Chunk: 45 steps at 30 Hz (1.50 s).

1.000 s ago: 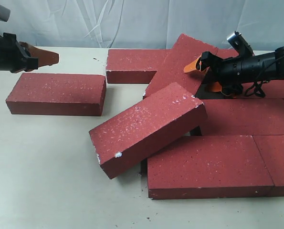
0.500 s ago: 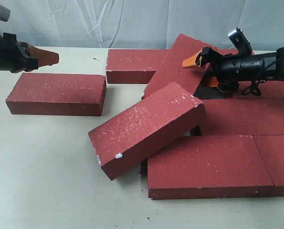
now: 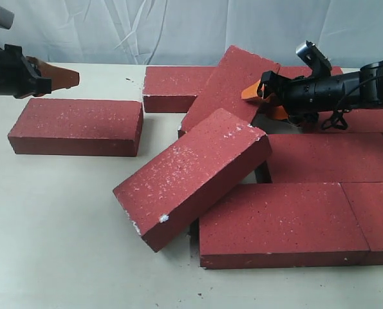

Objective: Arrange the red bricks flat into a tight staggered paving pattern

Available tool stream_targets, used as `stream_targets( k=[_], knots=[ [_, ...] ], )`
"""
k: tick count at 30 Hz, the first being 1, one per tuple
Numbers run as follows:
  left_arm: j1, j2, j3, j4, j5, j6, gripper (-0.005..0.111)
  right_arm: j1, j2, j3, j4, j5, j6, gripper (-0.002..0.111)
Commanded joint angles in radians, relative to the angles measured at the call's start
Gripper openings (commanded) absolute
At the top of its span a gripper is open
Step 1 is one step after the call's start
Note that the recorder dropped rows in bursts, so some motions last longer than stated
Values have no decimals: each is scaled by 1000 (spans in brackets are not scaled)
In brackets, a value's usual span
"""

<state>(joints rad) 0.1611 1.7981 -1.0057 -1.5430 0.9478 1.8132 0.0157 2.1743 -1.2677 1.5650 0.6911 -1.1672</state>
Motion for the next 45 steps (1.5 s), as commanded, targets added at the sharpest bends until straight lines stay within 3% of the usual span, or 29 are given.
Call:
stream_targets(
  k=[1,31,34,40,45],
  knots=[
    [-2,-5,-1,-3,-1,4,0,-2,-1,-7,-8,-8,-10,80],
    [-2,-5,-1,-5,-3,4,0,44,105,-84,21,-47,-10,79],
    [-2,-5,-1,-5,-3,4,0,44,101,-84,35,-43,-10,66],
    [-2,-5,-1,-5,-3,4,0,42,64,-84,13,-43,-10,0],
    [-2,-5,-1,-5,-3,4,0,42,26,-84,13,-18,-8,2]
  ],
)
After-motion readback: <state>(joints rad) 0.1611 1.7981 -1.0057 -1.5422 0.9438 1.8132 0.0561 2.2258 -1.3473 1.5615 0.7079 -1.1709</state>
